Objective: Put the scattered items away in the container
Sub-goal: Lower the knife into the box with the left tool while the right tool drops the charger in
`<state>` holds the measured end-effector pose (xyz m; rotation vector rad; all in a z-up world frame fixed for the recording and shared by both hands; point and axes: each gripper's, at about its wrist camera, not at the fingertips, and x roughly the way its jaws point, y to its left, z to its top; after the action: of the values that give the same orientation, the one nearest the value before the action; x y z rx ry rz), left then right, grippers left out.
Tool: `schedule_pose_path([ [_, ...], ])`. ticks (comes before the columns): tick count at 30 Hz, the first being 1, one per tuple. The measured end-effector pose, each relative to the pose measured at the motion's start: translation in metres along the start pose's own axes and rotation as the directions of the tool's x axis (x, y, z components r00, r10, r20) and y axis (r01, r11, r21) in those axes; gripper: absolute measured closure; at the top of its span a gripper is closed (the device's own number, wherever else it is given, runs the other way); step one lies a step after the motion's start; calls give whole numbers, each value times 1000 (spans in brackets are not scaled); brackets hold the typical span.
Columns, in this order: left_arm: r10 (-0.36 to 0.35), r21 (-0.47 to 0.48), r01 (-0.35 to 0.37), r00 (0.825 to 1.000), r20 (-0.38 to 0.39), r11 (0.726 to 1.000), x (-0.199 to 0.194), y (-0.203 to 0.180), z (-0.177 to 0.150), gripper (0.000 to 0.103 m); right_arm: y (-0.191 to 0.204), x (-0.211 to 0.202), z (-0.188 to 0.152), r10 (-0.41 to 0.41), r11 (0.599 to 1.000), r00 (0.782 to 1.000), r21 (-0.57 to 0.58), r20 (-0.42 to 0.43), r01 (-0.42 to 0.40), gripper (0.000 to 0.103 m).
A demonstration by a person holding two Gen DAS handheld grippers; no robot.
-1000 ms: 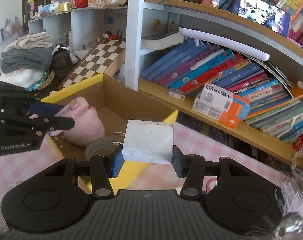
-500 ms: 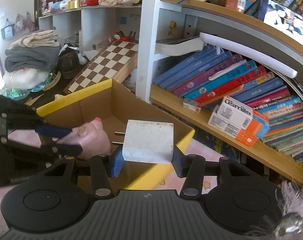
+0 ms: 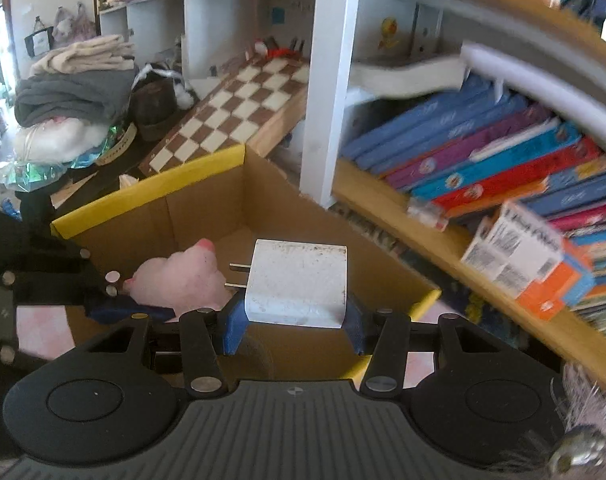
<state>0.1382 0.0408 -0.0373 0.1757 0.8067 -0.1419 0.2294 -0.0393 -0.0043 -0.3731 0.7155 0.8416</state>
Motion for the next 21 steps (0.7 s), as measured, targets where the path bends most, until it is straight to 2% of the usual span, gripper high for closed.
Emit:
schedule_pose_path([
  [4,0,12,1,1000,-19,1000,6,-3,2,80,-14,26,8,40,998,997,53,-73,-36,56],
  [10,-2,24,3,999,-52,1000,16,-4,5,80,-18,54,11,59,998,989,44,-135,-53,56],
  [17,-18,33,22,995,-95,999,29,-5,8,80,-21,67,20,18,1000,986,-9,-164,-20,56],
  [21,-24,43,28,994,-103,999,32,-6,9,80,-15,67,28,24,998,988,-59,-152,-34,56],
])
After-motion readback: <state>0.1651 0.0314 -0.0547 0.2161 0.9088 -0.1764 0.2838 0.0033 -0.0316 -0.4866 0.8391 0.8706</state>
